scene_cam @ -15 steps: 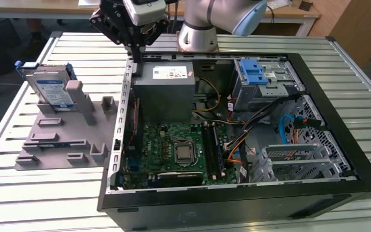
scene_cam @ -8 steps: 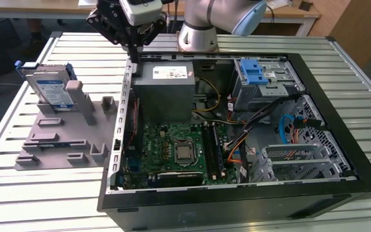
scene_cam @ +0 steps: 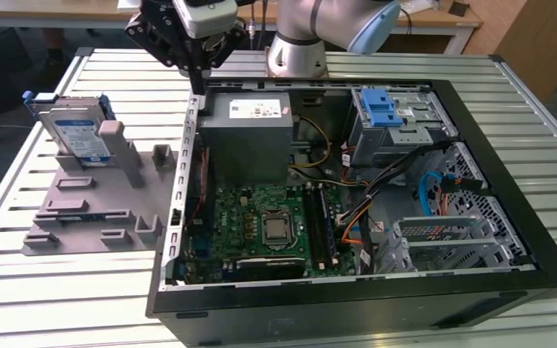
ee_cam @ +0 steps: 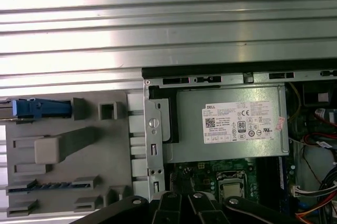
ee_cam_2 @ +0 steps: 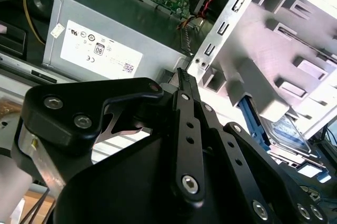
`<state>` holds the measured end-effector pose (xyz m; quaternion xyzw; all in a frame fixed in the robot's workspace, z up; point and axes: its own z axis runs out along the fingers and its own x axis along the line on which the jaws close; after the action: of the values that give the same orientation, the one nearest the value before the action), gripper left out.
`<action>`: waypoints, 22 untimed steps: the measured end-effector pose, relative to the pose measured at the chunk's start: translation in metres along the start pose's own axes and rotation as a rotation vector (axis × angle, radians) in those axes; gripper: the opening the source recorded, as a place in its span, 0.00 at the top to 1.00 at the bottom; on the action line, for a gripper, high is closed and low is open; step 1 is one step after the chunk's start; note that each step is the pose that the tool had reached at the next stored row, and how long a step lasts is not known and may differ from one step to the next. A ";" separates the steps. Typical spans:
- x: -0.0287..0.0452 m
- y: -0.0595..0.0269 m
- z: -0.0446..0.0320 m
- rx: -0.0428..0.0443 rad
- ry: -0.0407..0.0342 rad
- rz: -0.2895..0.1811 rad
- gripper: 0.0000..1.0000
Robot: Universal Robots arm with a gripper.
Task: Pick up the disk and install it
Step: 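Reach for the disk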
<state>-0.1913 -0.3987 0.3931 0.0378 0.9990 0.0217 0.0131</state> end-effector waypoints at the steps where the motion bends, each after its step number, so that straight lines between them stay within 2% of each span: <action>1: 0.0006 0.0000 0.0000 0.0000 0.0000 0.000 0.89; 22: 0.0136 -0.0009 -0.0003 0.0001 0.0001 0.000 0.89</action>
<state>-0.2049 -0.3985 0.3930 0.0379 0.9990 0.0217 0.0130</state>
